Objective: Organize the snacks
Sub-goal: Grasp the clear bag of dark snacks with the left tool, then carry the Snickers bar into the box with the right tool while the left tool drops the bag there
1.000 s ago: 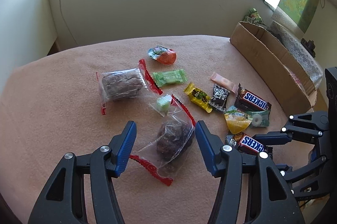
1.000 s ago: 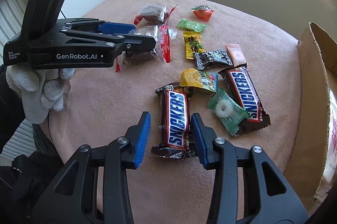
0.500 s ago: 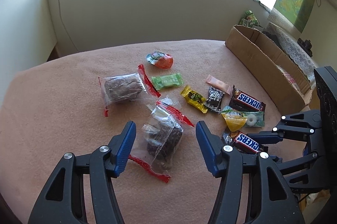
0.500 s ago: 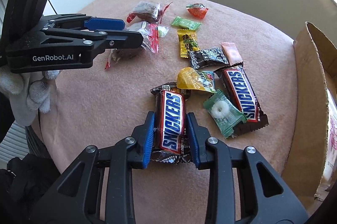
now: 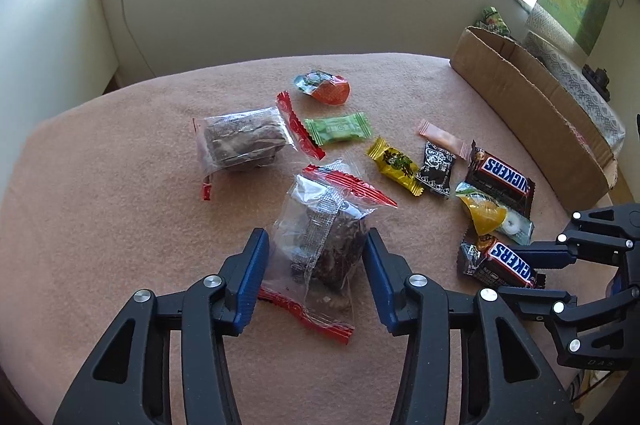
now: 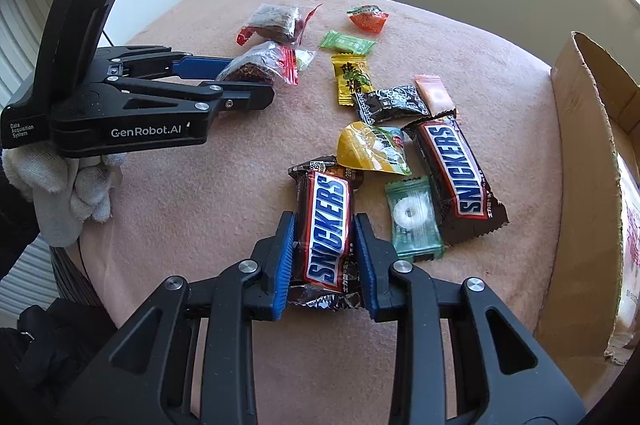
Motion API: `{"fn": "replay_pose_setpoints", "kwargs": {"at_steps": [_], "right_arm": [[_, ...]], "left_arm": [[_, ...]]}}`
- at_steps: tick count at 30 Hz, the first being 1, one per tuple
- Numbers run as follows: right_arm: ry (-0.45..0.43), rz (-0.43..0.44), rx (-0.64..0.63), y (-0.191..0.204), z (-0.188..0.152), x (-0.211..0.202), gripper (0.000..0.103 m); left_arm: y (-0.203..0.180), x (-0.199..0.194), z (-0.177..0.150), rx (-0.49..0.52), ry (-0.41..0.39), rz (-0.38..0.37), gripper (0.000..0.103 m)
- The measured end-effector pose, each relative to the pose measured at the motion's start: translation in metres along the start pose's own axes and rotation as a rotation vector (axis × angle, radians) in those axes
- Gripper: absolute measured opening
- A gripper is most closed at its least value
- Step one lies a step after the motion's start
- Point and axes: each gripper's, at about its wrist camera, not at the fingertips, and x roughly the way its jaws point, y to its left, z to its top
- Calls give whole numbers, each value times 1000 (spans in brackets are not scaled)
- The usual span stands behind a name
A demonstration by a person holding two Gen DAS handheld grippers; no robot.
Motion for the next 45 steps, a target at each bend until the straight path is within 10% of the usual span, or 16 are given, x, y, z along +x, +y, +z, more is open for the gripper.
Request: {"fn": "replay_pose_setpoints", "kwargs": {"at_steps": [27,45], "right_arm": [[-158,19,112,-18,-21,-69,29],[-295,-142,246,-119,-7,-127,29]], "left_arm": [[-32,-40,11,-49,-119,-111,38],[-110,-21,74,22,-180,-222,38]]}}
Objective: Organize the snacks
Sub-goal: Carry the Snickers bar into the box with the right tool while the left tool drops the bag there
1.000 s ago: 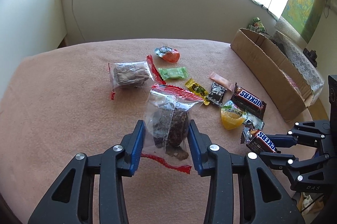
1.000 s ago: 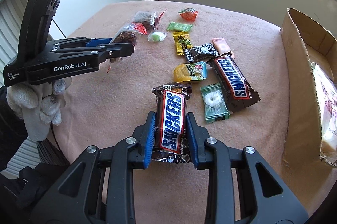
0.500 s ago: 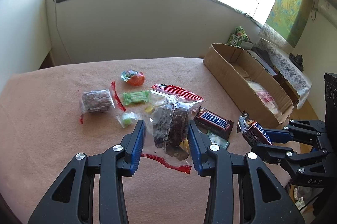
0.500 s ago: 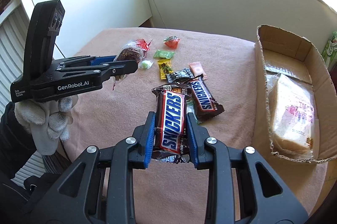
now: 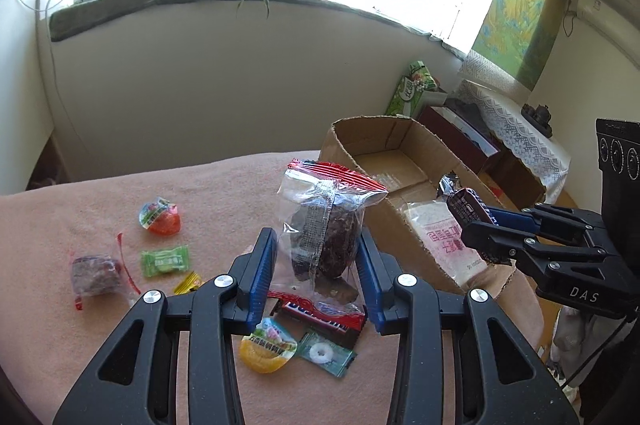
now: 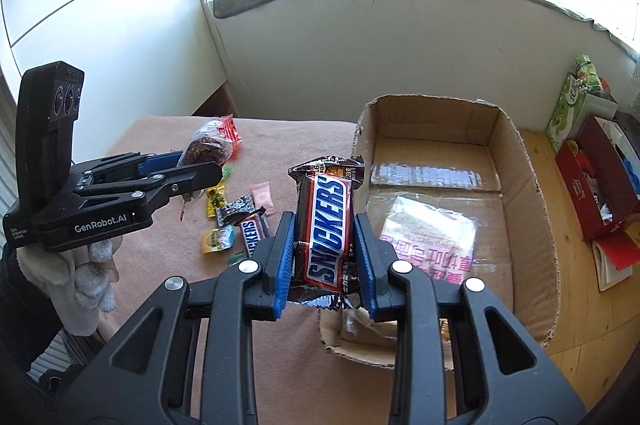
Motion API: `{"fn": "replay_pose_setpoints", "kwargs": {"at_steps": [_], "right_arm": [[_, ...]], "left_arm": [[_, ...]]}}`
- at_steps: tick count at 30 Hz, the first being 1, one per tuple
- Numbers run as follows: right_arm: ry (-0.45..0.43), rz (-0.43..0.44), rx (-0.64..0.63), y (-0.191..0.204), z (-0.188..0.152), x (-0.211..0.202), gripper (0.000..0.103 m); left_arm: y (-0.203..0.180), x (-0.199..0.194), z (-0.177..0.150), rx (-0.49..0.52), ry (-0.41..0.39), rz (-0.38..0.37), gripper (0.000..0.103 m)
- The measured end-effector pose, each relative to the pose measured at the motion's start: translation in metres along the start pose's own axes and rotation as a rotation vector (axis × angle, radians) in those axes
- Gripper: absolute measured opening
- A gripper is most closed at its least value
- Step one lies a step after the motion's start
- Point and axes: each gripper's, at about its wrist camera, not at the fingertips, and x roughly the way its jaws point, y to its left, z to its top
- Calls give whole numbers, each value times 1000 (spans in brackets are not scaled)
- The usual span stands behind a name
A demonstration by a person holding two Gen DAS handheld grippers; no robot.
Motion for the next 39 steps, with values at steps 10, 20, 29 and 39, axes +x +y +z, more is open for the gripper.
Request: {"fn": "replay_pose_setpoints", "kwargs": {"at_steps": [10,20,29,39], "right_arm": [[6,-86,59,-54,14,15,30],[29,-151,94,-94,24,32,30],[48,-169,131,-118,23,45,30],[50,-175,152,-125,20,47,30]], "left_arm": [[-35,32,21,42,4,-37,38],[-58,68,35,66,32,-49,38],[-67,83,39,78,51,-57,38],[-67,86,42,73,65,-56,51]]}}
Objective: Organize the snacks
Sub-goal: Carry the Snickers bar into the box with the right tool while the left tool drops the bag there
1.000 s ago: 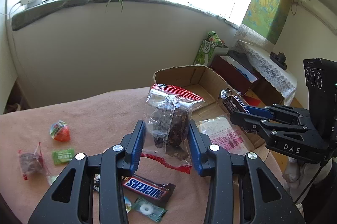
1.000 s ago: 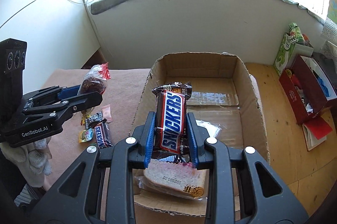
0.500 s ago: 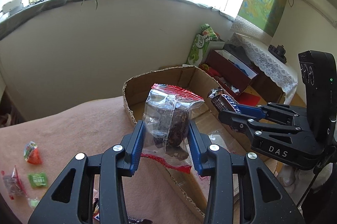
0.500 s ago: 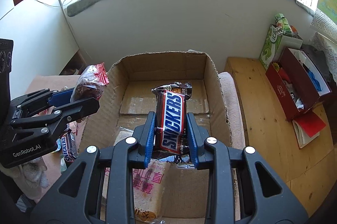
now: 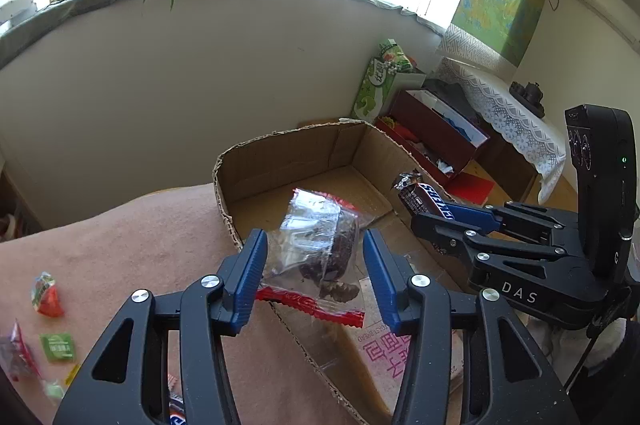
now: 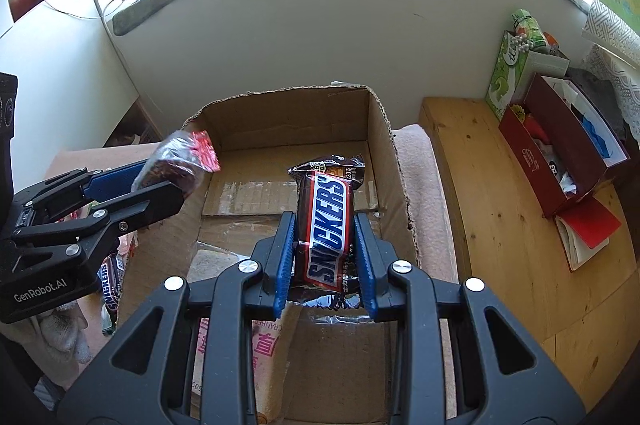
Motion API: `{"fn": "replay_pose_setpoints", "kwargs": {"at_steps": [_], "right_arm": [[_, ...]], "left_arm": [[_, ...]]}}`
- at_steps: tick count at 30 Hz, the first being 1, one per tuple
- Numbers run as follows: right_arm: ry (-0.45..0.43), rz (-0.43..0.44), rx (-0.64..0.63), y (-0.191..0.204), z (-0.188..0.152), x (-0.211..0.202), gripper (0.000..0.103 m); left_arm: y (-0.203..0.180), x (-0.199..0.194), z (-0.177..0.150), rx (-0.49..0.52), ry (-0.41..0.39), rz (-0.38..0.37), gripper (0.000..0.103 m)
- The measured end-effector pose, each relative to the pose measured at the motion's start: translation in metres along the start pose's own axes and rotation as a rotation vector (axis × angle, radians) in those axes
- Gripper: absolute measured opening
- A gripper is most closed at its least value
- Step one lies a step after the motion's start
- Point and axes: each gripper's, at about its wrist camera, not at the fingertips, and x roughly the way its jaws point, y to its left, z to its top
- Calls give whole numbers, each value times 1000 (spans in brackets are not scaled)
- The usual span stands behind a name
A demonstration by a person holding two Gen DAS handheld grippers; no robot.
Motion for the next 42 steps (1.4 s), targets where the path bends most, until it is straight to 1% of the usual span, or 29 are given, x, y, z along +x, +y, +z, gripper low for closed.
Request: {"fn": "replay_pose_setpoints", "kwargs": {"at_steps": [3,4,5,6,7,8,17,27,32,35,42], "right_arm": [[-16,-4,9,-3,0,-3,31],[-19,-8,12,-3,-1,-4,35],[-23,-12,12,-4,-1,-5,44],[-28,-20,11,-4,-1,-7,49],[-35,-27,11,-4,-1,-8,56],[-41,-30,11,-5,-1,-10,58],[-58,-25,20,-1,-4,-27,58],[-80,-25,-20,24,-10,-49,58],[-98,-12,-30,41,-15,-62,58],[-113,10,-37,53,-19,-72,58],[-136,65,-105,98,-36,-91,58]], "left_arm": [[-1,-1,0,3,-3,-2,52],[-2,-1,0,4,-2,-2,52],[-3,-2,0,7,-3,-3,52],[-4,-3,0,10,-4,-1,52],[-4,-4,0,15,-5,2,52],[-5,-5,-1,17,-6,5,52],[-8,-24,-5,19,-33,20,52],[-6,-58,-13,24,-81,43,52],[6,-80,-21,11,-102,58,52],[18,-96,-29,2,-115,74,52],[62,-132,-57,-51,-128,149,52]]}}
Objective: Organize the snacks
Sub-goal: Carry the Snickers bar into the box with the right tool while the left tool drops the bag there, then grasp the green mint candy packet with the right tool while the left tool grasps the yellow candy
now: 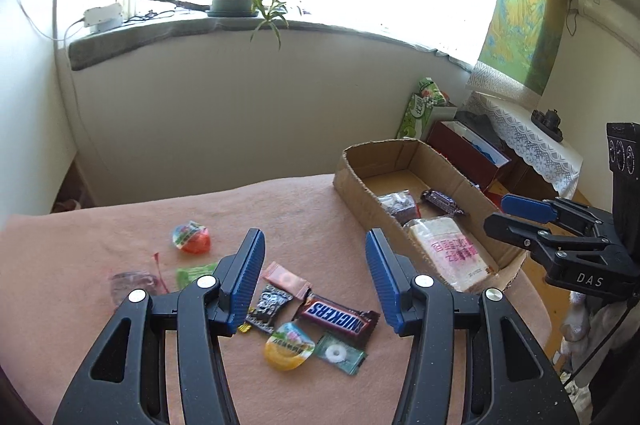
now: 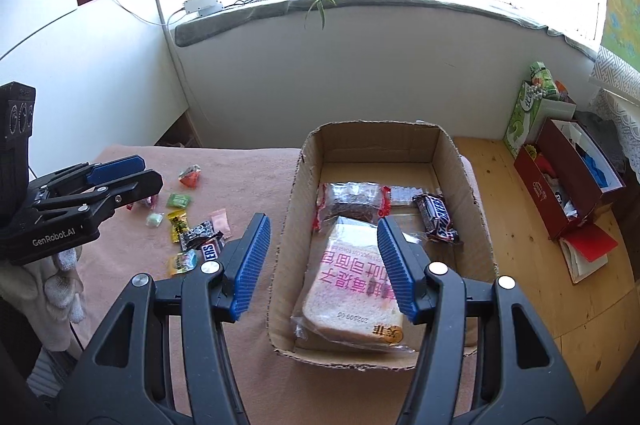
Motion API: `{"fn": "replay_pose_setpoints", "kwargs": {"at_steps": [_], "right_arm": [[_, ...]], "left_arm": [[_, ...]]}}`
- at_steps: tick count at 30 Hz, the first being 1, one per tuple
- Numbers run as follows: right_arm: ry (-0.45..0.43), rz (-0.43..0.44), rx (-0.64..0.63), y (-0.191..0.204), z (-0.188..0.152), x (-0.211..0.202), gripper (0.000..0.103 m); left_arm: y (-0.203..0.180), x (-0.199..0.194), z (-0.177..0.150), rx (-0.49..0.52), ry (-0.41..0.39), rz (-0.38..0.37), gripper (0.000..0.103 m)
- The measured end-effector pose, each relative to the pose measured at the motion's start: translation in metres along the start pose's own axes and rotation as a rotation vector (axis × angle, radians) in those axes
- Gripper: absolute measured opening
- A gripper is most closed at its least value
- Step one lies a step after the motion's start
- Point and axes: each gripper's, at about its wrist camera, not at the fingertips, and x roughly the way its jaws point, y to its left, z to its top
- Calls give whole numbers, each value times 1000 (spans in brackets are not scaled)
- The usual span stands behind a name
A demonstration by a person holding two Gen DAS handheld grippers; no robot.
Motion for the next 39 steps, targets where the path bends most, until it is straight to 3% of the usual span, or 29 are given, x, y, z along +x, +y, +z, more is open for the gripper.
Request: {"fn": "replay_pose_setpoints", "kwargs": {"at_steps": [7,13,16,20,33,39], "right_arm": [[27,109,-75,59,-22,-1,58],[91,148,-88,92,-54,18,58],[137,155,-61,99,-73,34,58],[192,150,-58,104,-89,56,39],[230,134,-54,107,-86,87,38],[228,128,-63,106,-84,92,38]], "left_arm": [[39,-15,-31,-49,36,55,52],[52,-13,-57,-91,92,31,52],[49,-7,-68,-99,120,3,52],[41,5,-77,-84,157,-30,52],[42,41,-81,-115,232,-93,51],[39,49,-80,-84,240,-95,51]]}}
